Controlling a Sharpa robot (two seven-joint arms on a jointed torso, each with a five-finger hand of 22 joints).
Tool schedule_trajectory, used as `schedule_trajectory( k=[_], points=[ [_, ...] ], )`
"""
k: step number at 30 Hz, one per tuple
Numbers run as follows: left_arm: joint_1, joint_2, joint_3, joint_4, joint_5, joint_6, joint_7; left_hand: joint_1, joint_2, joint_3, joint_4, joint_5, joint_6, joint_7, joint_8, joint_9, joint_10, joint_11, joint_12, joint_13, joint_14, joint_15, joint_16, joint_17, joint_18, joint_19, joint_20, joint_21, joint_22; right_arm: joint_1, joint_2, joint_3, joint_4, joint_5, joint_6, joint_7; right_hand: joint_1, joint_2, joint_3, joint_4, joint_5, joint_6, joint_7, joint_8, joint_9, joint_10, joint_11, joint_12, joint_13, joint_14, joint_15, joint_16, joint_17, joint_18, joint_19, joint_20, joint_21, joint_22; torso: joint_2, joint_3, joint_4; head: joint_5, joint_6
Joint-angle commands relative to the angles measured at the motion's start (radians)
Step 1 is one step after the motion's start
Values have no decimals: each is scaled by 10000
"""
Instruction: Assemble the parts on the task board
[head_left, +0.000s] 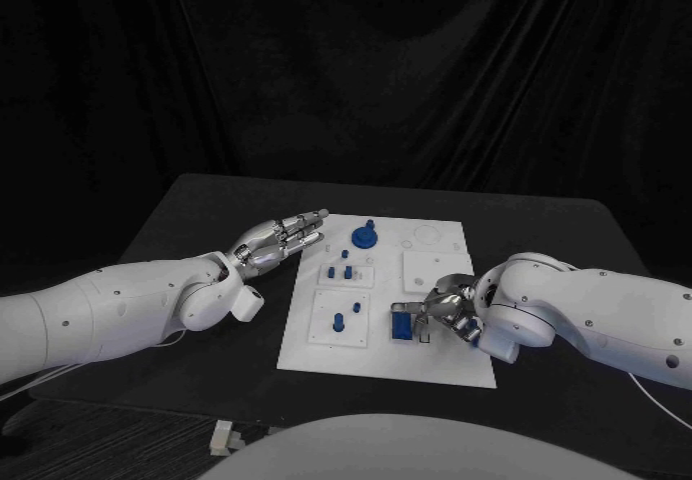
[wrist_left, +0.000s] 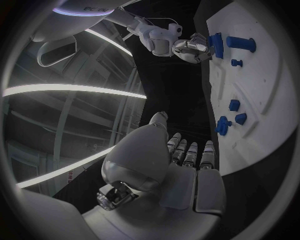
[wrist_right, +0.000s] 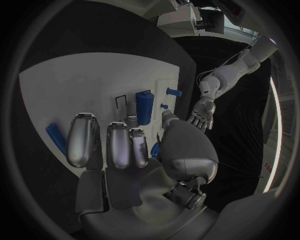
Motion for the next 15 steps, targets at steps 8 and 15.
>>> schedule_trajectory(
  k=[8, 15],
  points=[
    [-22, -34, 10, 23, 61, 101, 202, 22, 86, 71, -20, 63, 33, 36, 50, 10, -4, 47, 11, 3, -21, 77, -68, -9, 79, -11, 73, 10, 33, 431, -761, 4, 754, 507, -661, 719, 202, 179, -506, 92, 416, -138, -8, 210, 51, 1048, 45, 35, 2634, 518, 45, -7, 21, 53, 200, 77, -72, 1728, 0, 3, -8, 47, 0],
    [-26, -49, 10, 21, 61, 89, 224, 24, 83, 74, -22, 64, 44, 38, 53, 12, 2, 55, 24, 6, -21, 74, -68, -9, 81, 3, 77, 19, 51, 939, -1401, 4, 1328, 762, -930, 1115, 809, 386, -812, -2, 1027, 5, -80, 516, 111, 1048, -7, 35, 2634, 541, 3, 61, 112, 30, 245, 42, 41, 1767, -6, 5, 2, 3, 0]
  ],
)
